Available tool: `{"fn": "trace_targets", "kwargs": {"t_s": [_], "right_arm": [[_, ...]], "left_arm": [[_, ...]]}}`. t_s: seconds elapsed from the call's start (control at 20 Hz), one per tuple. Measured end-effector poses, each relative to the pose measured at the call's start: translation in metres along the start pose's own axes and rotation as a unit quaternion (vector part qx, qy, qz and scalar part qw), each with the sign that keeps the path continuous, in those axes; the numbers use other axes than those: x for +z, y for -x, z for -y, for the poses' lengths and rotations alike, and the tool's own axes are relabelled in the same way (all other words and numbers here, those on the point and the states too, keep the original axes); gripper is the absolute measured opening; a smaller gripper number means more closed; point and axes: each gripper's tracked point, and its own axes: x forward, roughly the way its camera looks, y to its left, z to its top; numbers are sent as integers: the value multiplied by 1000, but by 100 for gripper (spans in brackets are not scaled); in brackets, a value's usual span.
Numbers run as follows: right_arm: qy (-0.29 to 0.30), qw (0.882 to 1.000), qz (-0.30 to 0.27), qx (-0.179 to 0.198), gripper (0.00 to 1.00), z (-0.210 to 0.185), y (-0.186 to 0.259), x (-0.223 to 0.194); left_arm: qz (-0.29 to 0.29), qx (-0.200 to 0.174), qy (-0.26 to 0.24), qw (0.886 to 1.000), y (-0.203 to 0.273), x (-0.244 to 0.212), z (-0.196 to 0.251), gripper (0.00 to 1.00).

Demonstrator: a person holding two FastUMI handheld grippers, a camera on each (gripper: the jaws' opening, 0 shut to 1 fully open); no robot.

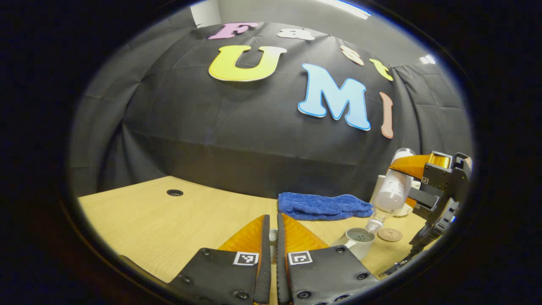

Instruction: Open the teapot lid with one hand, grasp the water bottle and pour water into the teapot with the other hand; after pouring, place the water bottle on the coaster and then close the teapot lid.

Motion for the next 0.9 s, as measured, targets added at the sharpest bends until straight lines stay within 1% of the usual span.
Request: {"fn": "trace_targets", "kwargs": {"t_s": [0.05, 0.1, 0.3, 0.35, 0.4, 0.55, 0.65, 0.75, 0.9], "right_arm": [[1, 1000, -1, -2, 72, 0, 1, 0], [-2, 1000, -3, -3, 72, 0, 1, 0], [-25, 1000, -4, -3, 72, -4, 0, -2], [-36, 999, -4, 4, 72, -8, -2, -2], [-52, 999, -5, 16, 73, -13, -2, -1], [-103, 993, -14, 47, 72, -23, -2, -1], [-152, 985, -21, 75, 72, -37, -1, -2], [-202, 973, -29, 104, 73, -49, 2, -2], [-248, 959, -44, 131, 73, -62, 4, -7]], "left_arm": [[0, 0, 0, 1000, 0, 0, 0, 15], [0, 0, 1, 1000, 2, 0, -1, 12], [1, -1, 3, 1000, 1, 0, -1, 12], [1, -1, 3, 1000, 1, 1, -1, 12], [1, -2, 4, 1000, 0, 0, 0, 15], [2, -2, 6, 1000, 1, 1, -1, 15], [1, -2, 5, 1000, 0, -1, -1, 15], [1, -2, 5, 1000, 1, 0, 0, 15], [0, -2, 4, 1000, 1, -1, 0, 15]]}}
